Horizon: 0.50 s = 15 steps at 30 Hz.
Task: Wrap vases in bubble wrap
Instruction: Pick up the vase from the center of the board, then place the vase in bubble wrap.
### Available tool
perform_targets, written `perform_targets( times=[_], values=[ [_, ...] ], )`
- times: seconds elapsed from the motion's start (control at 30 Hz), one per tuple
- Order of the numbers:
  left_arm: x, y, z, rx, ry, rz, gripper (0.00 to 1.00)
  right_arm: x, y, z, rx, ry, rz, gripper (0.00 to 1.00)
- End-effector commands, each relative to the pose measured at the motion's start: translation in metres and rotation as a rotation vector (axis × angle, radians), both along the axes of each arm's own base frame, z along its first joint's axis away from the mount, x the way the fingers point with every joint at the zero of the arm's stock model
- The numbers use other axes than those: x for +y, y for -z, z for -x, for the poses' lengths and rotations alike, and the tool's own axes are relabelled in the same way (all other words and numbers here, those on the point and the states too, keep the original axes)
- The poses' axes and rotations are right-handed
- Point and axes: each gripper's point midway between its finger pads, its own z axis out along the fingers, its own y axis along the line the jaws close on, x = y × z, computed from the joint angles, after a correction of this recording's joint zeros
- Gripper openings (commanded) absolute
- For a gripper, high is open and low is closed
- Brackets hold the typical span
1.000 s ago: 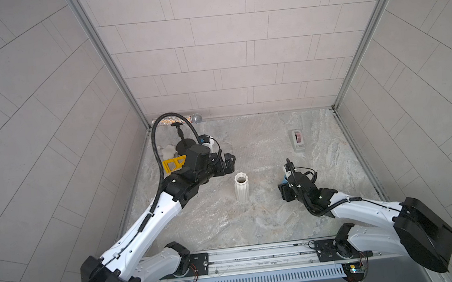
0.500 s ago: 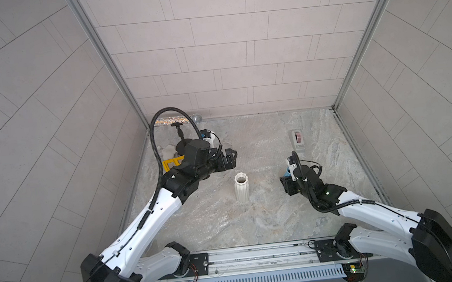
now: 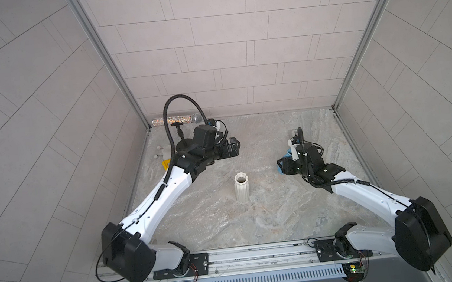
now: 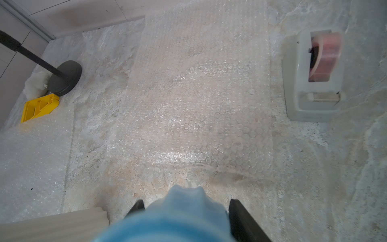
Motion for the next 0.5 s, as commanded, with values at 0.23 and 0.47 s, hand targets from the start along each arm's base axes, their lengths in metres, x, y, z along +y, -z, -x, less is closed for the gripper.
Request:
perform_targets(
  times=[0.23, 0.47],
  values=[
    [-0.002, 0.084, -0.037, 0.21, -0.026, 0.057, 0.96, 0.015, -0.009, -0.035, -0.04, 0.098, -0.162, 0.22],
    [-0.029, 0.143, -0.052, 0.348, 0.039, 0.083, 0.88, 0.024, -0.004, -0.068, -0.061, 0.157, -0.212, 0.19]
  ],
)
